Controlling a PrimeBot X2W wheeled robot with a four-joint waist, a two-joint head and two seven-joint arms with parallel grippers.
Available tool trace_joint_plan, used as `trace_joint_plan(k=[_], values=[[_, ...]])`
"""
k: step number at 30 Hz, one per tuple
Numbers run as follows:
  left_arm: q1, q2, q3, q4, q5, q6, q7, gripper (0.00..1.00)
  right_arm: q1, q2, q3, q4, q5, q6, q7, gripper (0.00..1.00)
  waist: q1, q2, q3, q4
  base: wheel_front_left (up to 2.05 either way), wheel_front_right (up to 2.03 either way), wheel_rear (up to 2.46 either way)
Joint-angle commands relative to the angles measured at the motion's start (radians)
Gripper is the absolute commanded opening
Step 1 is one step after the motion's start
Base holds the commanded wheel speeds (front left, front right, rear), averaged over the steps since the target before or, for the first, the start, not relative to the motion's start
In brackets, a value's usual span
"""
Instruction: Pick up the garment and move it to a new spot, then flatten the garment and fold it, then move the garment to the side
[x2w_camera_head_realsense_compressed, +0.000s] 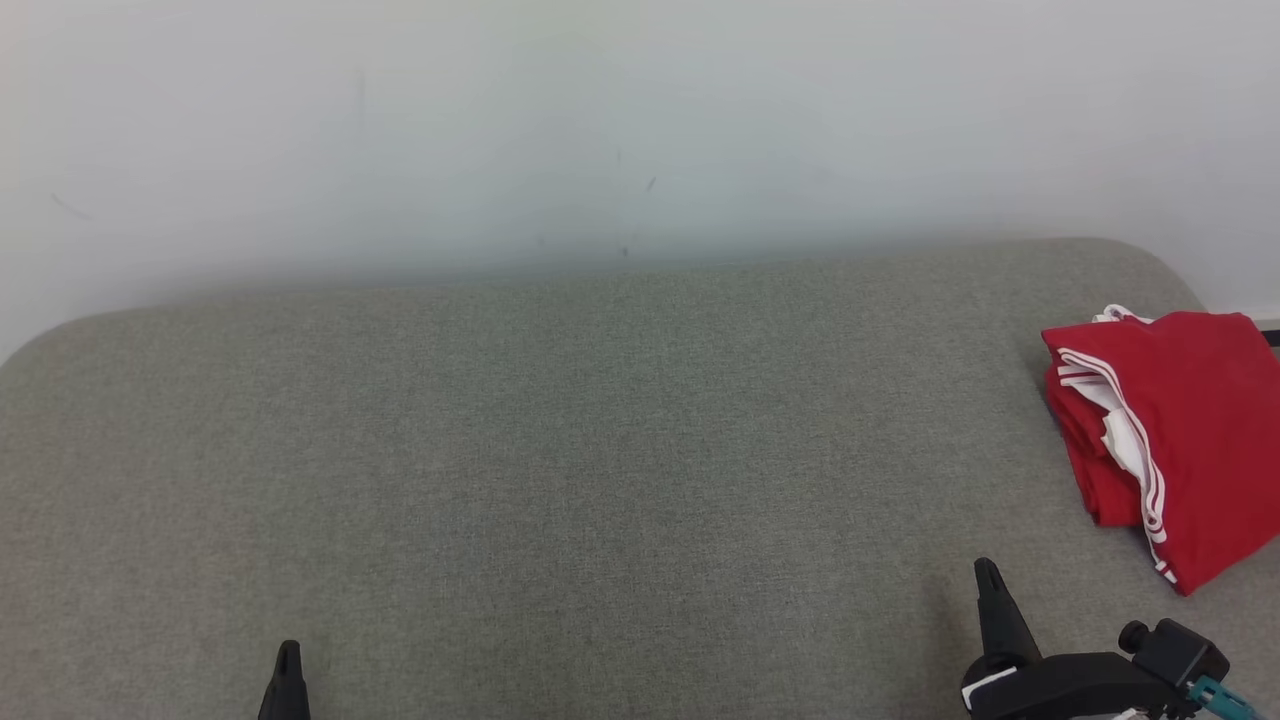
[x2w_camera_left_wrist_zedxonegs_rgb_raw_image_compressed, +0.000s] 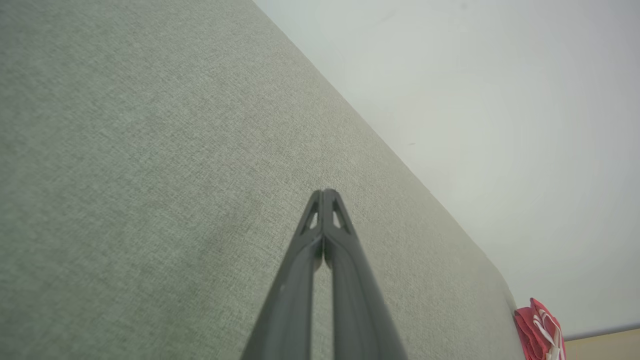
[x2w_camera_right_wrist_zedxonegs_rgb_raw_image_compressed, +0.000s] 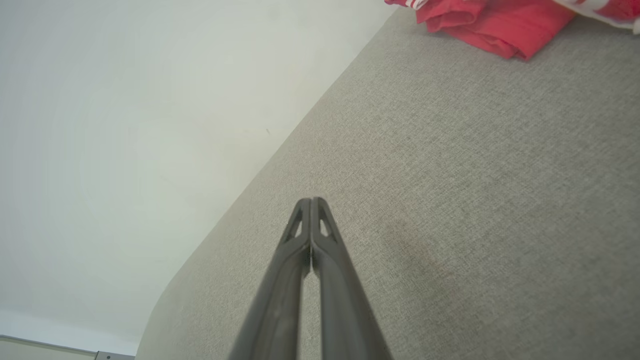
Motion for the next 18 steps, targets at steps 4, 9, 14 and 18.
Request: trace_joint_plan(k=[4,9,14,18], values=[[-0.033,0.004,0.007,-0.017,-0.071,-0.009,0.015,0.0,-0.027,0.0,-0.008,-0.025,0.076,-0.001,0.017,0.0,0.0,0.0,0.001,0.002,0.0,0.0,0.0],[-0.042,0.004,0.01,-0.018,-0.131,-0.011,0.03,0.0,-0.027,0.0,-0.013,-0.033,0.138,-0.001,0.033,0.0,0.0,0.0,0.003,0.004,0.0,0.0,0.0],[-0.049,0.004,0.012,-0.02,-0.179,-0.014,0.043,0.0,-0.028,0.0,-0.017,-0.04,0.185,-0.001,0.044,0.0,0.0,0.0,0.004,0.006,0.0,0.0,0.0],[-0.054,0.005,0.014,-0.02,-0.223,-0.017,0.053,0.0,-0.03,0.0,-0.021,-0.047,0.23,-0.001,0.054,0.0,-0.0001,0.0,0.005,0.007,0.0,0.0,0.0]])
